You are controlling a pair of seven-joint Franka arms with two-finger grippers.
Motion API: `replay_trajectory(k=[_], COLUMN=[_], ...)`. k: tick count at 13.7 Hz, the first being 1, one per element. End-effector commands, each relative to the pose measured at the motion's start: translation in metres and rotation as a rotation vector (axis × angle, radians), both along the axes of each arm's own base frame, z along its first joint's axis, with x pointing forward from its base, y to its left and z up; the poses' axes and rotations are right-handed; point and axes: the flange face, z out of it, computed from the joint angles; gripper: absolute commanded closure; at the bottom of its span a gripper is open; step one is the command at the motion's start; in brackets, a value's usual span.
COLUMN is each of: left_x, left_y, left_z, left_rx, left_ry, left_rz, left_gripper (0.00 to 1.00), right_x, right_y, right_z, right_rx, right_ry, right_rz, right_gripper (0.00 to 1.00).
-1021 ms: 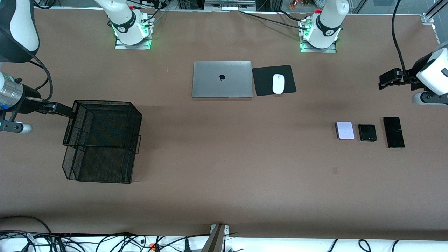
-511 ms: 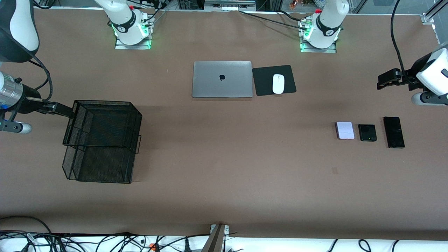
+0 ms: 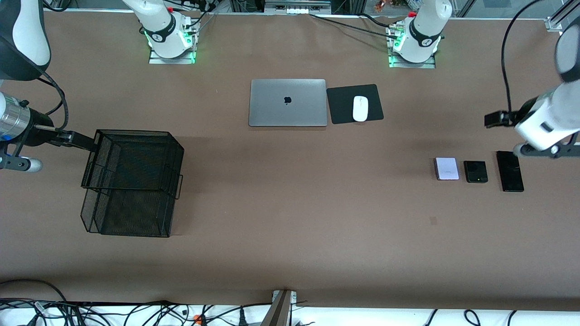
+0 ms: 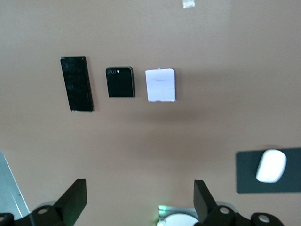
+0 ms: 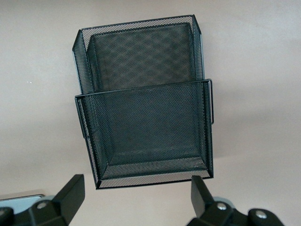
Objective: Place phones with both arms
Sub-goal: 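Reach the left gripper down to the white Huawei phone and grasp it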
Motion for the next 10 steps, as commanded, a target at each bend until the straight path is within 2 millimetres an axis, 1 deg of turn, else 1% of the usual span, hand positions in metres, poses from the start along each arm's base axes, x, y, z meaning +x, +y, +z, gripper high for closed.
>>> replay_trajectory(k=[1, 2, 4, 6, 8, 10], left_x=[-0.002, -0.006, -0.013, -0.018, -0.025, -0.019], left_y=[0.022, 0.034, 0.048, 0.054, 0.073, 0.076], left_z=[-0.060, -0.079, -0.116, -0.145, -0.183, -0.218], left_rx=[-0.009, -0.027, -0.047, -0.050, -0.057, -0.067], left_ry=[-0.018, -0.025, -0.039, -0.081, -0.136, -0.151], left_rz=[-0.073, -0.113, -0.162, -0.151, -0.119, -0.083], left_gripper=[0.00, 0.00, 0.00, 0.00, 0.00, 0.00], right_x=[-0.006, -0.006, -0.006, -0.006, -0.006, -0.006], right_y=[0.001, 0.000, 0.000, 0.001, 0.000, 0.001], right_z=[0.009, 0.009, 0.008, 0.008, 0.008, 0.008], right_rx=[-0.011, -0.011, -0.011, -0.010, -0.010, -0.012], right_ry=[0.002, 0.002, 0.002, 0.002, 0.004, 0.004], right_rz=[-0.011, -0.012, -0.014, -0.013, -0.016, -0.014], right_gripper=[0.00, 0.00, 0.00, 0.00, 0.00, 0.00])
